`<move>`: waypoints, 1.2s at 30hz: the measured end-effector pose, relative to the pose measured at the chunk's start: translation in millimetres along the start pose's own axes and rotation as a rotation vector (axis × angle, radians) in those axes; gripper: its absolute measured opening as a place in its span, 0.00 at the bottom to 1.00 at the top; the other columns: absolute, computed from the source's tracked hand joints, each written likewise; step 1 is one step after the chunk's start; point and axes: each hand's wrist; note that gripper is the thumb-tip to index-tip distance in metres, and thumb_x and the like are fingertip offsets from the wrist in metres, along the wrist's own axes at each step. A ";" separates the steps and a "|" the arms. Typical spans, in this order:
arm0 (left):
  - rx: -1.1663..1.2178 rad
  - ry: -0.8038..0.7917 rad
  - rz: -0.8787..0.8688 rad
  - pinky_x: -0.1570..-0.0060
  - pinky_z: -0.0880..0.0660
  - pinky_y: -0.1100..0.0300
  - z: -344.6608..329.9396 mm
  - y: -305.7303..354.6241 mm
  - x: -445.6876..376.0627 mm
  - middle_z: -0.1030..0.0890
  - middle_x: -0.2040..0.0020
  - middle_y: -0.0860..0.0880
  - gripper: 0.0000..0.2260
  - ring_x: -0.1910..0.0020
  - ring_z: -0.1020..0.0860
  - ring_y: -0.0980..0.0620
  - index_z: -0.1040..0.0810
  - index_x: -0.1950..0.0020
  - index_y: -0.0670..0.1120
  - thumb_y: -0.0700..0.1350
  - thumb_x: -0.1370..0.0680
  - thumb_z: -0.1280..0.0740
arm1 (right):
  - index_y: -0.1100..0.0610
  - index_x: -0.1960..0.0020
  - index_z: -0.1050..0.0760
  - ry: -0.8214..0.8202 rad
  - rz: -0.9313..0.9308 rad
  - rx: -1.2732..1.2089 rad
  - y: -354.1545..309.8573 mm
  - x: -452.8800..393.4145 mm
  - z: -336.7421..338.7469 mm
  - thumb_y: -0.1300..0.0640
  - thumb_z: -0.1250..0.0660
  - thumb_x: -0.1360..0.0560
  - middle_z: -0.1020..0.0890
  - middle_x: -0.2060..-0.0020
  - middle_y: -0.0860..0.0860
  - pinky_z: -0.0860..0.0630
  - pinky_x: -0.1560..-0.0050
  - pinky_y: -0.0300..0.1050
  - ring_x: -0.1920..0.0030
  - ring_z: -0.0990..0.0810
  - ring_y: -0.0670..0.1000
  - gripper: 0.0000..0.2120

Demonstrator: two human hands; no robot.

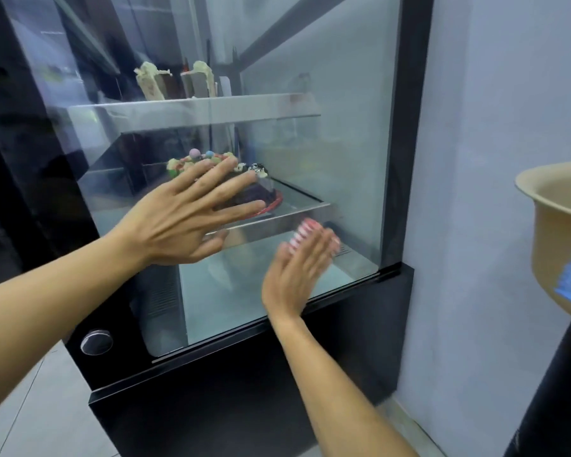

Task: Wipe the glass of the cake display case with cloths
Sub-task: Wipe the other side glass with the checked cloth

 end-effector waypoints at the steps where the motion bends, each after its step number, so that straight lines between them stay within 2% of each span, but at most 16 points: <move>1: -0.003 0.003 0.019 0.19 0.49 0.41 -2.3 3.2 -8.9 0.47 0.15 0.42 0.30 0.17 0.49 0.37 0.44 0.15 0.53 0.55 0.18 0.45 | 0.62 0.18 0.55 -0.013 0.180 0.018 -11.9 -11.3 0.6 0.46 0.52 0.14 0.54 0.18 0.60 0.54 0.18 0.62 0.17 0.55 0.63 0.32; 2: -0.002 -0.001 0.040 0.18 0.51 0.41 -6.0 4.6 -14.3 0.49 0.15 0.42 0.30 0.16 0.50 0.38 0.47 0.15 0.53 0.56 0.17 0.46 | 0.63 0.18 0.53 -0.012 0.323 0.023 -20.6 -34.2 3.8 0.47 0.51 0.14 0.51 0.18 0.59 0.53 0.18 0.62 0.17 0.53 0.64 0.31; 4: 0.007 -0.028 0.072 0.19 0.52 0.39 -11.1 5.9 -17.0 0.51 0.15 0.42 0.30 0.16 0.52 0.37 0.49 0.14 0.53 0.57 0.16 0.48 | 0.63 0.18 0.49 0.036 0.436 0.032 -27.4 -94.6 16.1 0.47 0.52 0.14 0.47 0.18 0.60 0.52 0.18 0.61 0.17 0.50 0.63 0.30; 7: 0.026 -0.016 0.079 0.19 0.50 0.38 -14.7 7.0 -15.3 0.51 0.15 0.41 0.29 0.16 0.52 0.37 0.50 0.14 0.53 0.58 0.16 0.50 | 0.60 0.17 0.44 0.113 0.359 0.060 11.6 -176.3 38.3 0.51 0.52 0.14 0.43 0.18 0.58 0.56 0.17 0.55 0.17 0.49 0.59 0.27; 10: 0.028 -0.003 0.078 0.19 0.49 0.37 -14.6 8.0 -16.8 0.51 0.15 0.41 0.30 0.16 0.51 0.36 0.49 0.14 0.52 0.58 0.15 0.50 | 0.57 0.16 0.50 0.127 -0.128 -0.097 76.9 -187.7 55.7 0.48 0.53 0.13 0.49 0.16 0.55 0.62 0.20 0.45 0.16 0.53 0.54 0.28; 12: 0.031 -0.007 0.076 0.19 0.49 0.37 -13.8 7.2 -17.2 0.51 0.15 0.41 0.30 0.17 0.52 0.36 0.49 0.14 0.52 0.58 0.16 0.49 | 0.58 0.16 0.51 0.151 -0.498 -0.160 100.5 -154.8 55.0 0.47 0.52 0.15 0.49 0.16 0.56 0.61 0.20 0.46 0.17 0.52 0.55 0.31; 15: 0.023 -0.005 0.078 0.20 0.48 0.36 -12.4 7.3 -16.8 0.51 0.15 0.40 0.30 0.17 0.52 0.36 0.50 0.14 0.52 0.57 0.16 0.49 | 0.61 0.16 0.52 0.182 -0.780 -0.166 74.1 -101.1 38.0 0.47 0.52 0.15 0.49 0.17 0.59 0.60 0.19 0.49 0.17 0.53 0.57 0.32; 17: 0.020 -0.003 0.080 0.20 0.47 0.36 -12.3 8.1 -16.7 0.51 0.15 0.40 0.30 0.17 0.51 0.36 0.50 0.14 0.52 0.57 0.16 0.49 | 0.59 0.16 0.55 0.137 -0.667 -0.134 33.7 -96.4 28.2 0.46 0.54 0.14 0.54 0.16 0.57 0.63 0.18 0.50 0.17 0.57 0.56 0.31; 20: 0.018 -0.006 0.083 0.20 0.48 0.36 -12.8 8.7 -16.6 0.51 0.15 0.41 0.31 0.17 0.52 0.36 0.51 0.14 0.51 0.57 0.16 0.49 | 0.59 0.16 0.55 0.102 -0.159 -0.054 -2.7 -153.9 31.4 0.45 0.58 0.14 0.54 0.16 0.56 0.63 0.18 0.51 0.17 0.59 0.52 0.30; 21: 0.018 -0.006 0.084 0.20 0.48 0.36 -12.8 8.8 -16.2 0.51 0.15 0.41 0.31 0.17 0.52 0.36 0.51 0.14 0.51 0.57 0.16 0.49 | 0.59 0.16 0.54 0.127 -0.076 -0.032 -4.7 -179.5 38.4 0.46 0.58 0.14 0.53 0.16 0.56 0.63 0.18 0.51 0.17 0.58 0.52 0.29; 24: 0.016 0.001 0.081 0.20 0.48 0.37 -13.6 8.5 -16.0 0.52 0.15 0.41 0.31 0.16 0.52 0.36 0.51 0.14 0.51 0.57 0.16 0.49 | 0.57 0.16 0.53 0.152 -0.143 -0.069 22.1 -210.0 53.8 0.47 0.59 0.13 0.52 0.16 0.54 0.64 0.19 0.46 0.17 0.56 0.52 0.28; 26: 0.024 0.004 0.082 0.20 0.48 0.37 -14.0 9.1 -17.0 0.52 0.15 0.41 0.31 0.16 0.52 0.36 0.51 0.14 0.52 0.57 0.16 0.49 | 0.58 0.16 0.54 0.147 -0.323 -0.123 56.6 -179.6 55.3 0.48 0.59 0.12 0.53 0.16 0.55 0.66 0.21 0.44 0.17 0.57 0.52 0.28; 29: 0.024 0.004 0.083 0.20 0.49 0.37 -13.7 9.2 -16.3 0.52 0.15 0.41 0.30 0.16 0.52 0.36 0.51 0.14 0.52 0.58 0.16 0.50 | 0.59 0.16 0.56 0.146 -0.586 -0.157 69.3 -145.7 52.8 0.50 0.58 0.12 0.54 0.16 0.55 0.64 0.19 0.49 0.16 0.57 0.54 0.27; 31: 0.024 0.008 0.082 0.20 0.48 0.36 -13.6 8.4 -16.5 0.51 0.15 0.41 0.30 0.16 0.52 0.36 0.51 0.14 0.52 0.57 0.16 0.50 | 0.58 0.16 0.52 0.173 -0.456 -0.112 38.0 -175.9 52.8 0.52 0.58 0.12 0.50 0.16 0.55 0.61 0.18 0.53 0.16 0.54 0.53 0.26; 34: 0.020 0.009 0.085 0.20 0.48 0.36 -14.6 9.5 -16.4 0.51 0.15 0.40 0.30 0.17 0.52 0.36 0.50 0.14 0.51 0.57 0.16 0.49 | 0.59 0.16 0.52 0.126 -0.020 -0.048 -21.0 -230.7 52.6 0.51 0.57 0.12 0.51 0.16 0.55 0.62 0.18 0.52 0.16 0.55 0.53 0.27; 36: 0.024 0.013 0.078 0.20 0.48 0.36 -15.6 9.5 -15.9 0.51 0.15 0.40 0.30 0.16 0.52 0.36 0.50 0.14 0.51 0.57 0.16 0.49 | 0.58 0.16 0.52 0.138 0.049 -0.062 -22.3 -246.6 50.9 0.50 0.57 0.12 0.51 0.16 0.55 0.62 0.18 0.50 0.16 0.55 0.53 0.27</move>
Point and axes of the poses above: each hand's wrist, its own x-axis away from the middle knuckle, its own z-axis out of the back of the hand, y = z × x
